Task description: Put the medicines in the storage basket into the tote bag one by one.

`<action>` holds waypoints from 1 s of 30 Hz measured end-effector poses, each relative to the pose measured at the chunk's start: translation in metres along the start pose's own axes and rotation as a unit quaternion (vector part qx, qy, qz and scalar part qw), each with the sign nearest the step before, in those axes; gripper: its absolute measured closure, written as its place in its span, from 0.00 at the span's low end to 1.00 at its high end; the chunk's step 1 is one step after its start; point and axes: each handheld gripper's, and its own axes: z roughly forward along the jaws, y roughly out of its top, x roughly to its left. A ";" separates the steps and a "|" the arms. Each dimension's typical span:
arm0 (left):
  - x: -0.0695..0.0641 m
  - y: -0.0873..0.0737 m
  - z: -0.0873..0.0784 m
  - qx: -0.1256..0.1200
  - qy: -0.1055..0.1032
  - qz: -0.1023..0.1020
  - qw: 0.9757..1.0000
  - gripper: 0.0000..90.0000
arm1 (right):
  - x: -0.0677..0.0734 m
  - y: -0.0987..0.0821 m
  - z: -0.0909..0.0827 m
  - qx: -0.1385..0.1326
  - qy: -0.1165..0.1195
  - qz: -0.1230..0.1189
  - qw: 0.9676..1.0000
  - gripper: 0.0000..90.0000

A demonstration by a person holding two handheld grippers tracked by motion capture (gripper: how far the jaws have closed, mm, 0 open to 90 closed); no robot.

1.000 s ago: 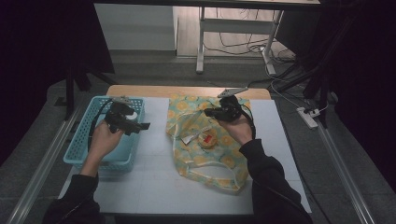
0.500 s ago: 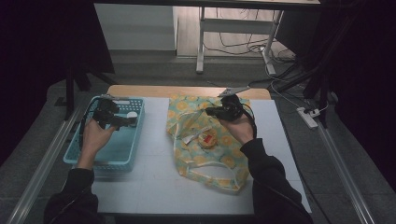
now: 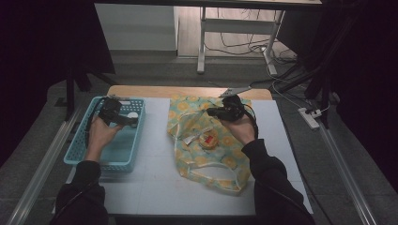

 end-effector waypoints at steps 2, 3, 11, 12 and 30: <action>0.000 0.001 0.004 0.008 -0.002 0.003 1.000 0.04 | 0.000 0.000 0.000 0.001 0.000 -0.001 1.000 1.00; 0.000 0.002 0.006 0.009 -0.002 0.003 1.000 0.04 | 0.000 0.000 0.000 0.001 0.000 -0.001 1.000 1.00; -0.002 0.007 0.013 0.034 0.005 0.027 0.999 0.20 | 0.001 -0.001 0.002 0.001 0.002 -0.001 1.000 1.00; -0.002 0.007 0.013 0.035 0.006 0.029 0.999 0.21 | 0.001 -0.001 0.003 0.000 0.002 -0.001 1.000 1.00; 0.001 0.008 0.011 0.039 -0.017 -0.004 0.999 0.56 | 0.000 -0.004 0.002 -0.001 0.002 0.002 1.000 1.00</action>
